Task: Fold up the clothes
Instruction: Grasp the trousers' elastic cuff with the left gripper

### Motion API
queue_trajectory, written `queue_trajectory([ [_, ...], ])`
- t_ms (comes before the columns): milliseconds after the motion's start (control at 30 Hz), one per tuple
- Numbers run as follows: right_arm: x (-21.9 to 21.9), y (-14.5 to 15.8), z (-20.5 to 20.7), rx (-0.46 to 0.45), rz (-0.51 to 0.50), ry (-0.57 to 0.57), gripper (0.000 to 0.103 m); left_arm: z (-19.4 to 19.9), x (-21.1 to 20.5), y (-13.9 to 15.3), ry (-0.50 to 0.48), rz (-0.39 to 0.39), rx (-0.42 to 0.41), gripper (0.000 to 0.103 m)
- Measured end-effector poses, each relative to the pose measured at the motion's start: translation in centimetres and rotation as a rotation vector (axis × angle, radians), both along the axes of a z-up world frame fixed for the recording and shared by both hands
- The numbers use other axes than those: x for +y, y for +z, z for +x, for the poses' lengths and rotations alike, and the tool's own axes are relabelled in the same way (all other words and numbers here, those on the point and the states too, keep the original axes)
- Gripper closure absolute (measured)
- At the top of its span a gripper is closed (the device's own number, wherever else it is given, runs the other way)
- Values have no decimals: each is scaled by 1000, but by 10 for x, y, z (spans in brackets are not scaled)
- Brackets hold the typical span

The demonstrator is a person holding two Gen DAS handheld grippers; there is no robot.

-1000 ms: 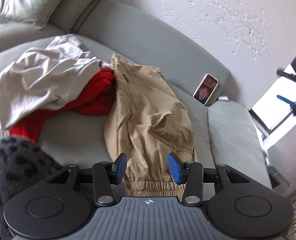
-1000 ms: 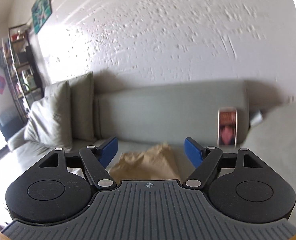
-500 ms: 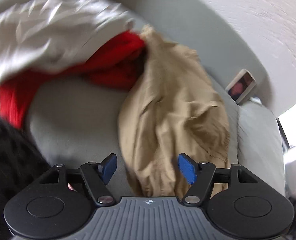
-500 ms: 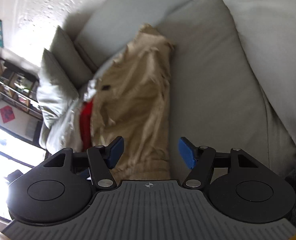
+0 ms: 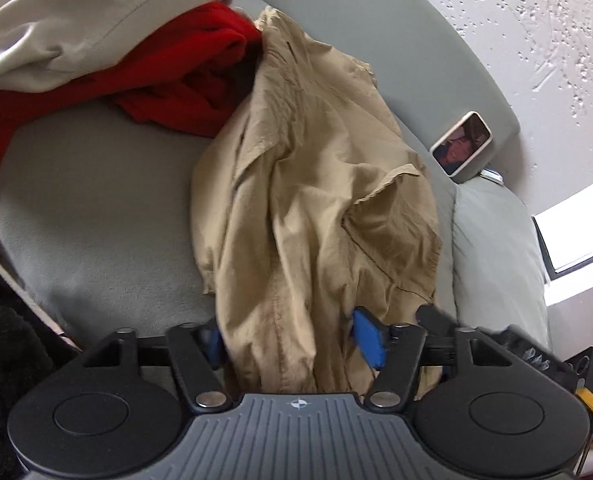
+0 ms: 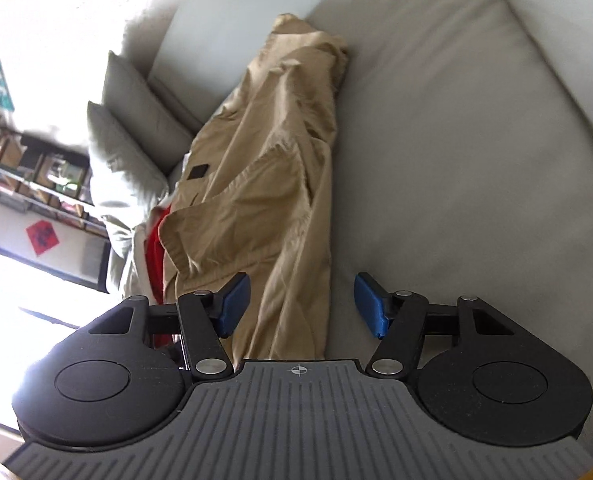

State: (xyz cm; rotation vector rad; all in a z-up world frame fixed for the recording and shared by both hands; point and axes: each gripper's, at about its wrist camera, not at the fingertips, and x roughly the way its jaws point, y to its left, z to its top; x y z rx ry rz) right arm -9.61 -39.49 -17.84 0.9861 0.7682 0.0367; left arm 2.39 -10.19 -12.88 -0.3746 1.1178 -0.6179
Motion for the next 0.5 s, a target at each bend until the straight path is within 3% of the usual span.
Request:
queue_trajectory([
  [33,2,1,3,-1,-22,10,45,-2,1,1,15,6,5,66],
  [67,4,1,5,0,-35,21,82,-6,2,4,20,-10,23,79],
  [100,5,-1,5,3,-32,33,100,-9,3,6,24,-30,42,83],
  [167,5,2,3,-1,-40,48,100,-15,5,11,19,-109,110,91],
  [233,4,27,-11,-45,-113,18,101,-22,1,13,-6,-182,179,92],
  [333,0,65,-35,-95,-215,-30,101,-36,-7,4,-51,-217,251,91],
  [400,-3,80,-49,-84,-260,-49,100,-41,-11,-12,-65,-130,292,84],
  [433,-4,81,-51,-46,-279,-41,100,-43,-12,-20,-78,-80,302,80],
  [467,-3,80,-51,1,-300,-29,99,-46,-9,-21,-95,-55,294,68],
  [500,-2,75,-48,67,-323,-9,91,-49,-4,-17,-115,-35,267,65],
])
